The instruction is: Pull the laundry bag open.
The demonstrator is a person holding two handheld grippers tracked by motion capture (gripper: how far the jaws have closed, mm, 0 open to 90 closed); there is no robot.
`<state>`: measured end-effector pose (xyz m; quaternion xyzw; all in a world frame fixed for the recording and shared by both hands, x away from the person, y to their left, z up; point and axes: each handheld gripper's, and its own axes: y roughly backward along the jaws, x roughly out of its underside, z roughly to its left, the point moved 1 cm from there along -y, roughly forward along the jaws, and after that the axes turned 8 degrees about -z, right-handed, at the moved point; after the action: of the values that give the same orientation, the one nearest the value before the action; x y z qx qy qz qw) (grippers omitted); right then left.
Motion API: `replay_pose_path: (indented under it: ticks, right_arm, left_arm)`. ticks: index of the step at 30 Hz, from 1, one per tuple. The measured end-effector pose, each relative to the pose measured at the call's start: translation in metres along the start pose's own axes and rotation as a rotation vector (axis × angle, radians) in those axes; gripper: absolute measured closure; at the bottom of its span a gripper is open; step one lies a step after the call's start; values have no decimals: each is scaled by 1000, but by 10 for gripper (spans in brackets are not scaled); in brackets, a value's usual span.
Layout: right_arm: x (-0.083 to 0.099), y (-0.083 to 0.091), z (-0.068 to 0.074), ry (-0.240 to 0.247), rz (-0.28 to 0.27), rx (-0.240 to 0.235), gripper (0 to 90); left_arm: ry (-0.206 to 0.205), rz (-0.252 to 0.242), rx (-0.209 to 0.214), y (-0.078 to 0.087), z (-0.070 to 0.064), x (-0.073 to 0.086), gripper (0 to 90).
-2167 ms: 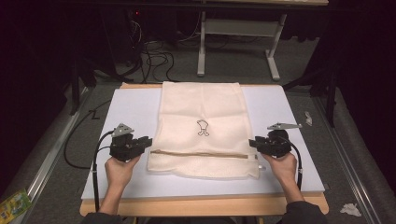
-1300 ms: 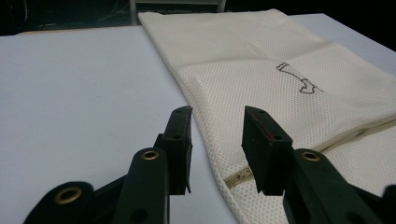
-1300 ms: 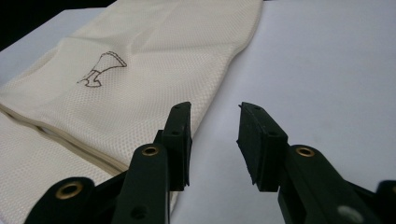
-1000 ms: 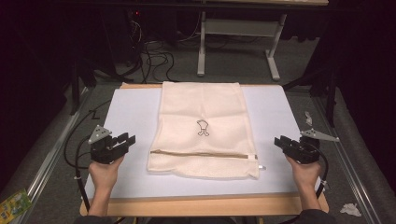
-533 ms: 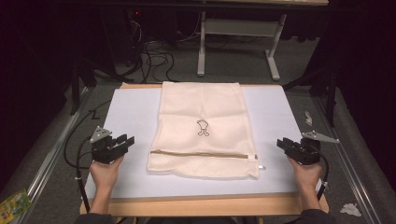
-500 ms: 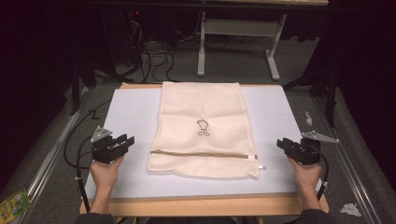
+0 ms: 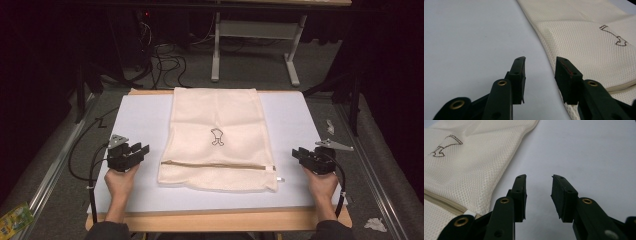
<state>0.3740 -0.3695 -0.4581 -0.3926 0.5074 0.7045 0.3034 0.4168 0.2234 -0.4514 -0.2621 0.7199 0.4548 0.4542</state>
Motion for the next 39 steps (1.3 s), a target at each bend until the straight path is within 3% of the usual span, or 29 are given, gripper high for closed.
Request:
replay_pose_path:
  ticks: [6, 11, 21, 31, 39]
  right_arm:
    - [1, -6, 1, 18, 6, 0, 655]
    - [2, -9, 2, 4, 2, -2, 651]
    - [4, -17, 0, 21, 13, 28, 652]
    - [6, -21, 1, 38, 10, 38, 646]
    - [11, -25, 0, 37, 11, 45, 641]
  left_arm:
    - [-6, 9, -3, -7, -1, 3, 602]
    - [-8, 8, -5, -12, -1, 4, 600]
    - [-14, 17, -10, -19, -2, 7, 592]
    - [4, 16, -21, -29, 0, 10, 584]
    - [-24, 15, -42, -35, -1, 14, 576]
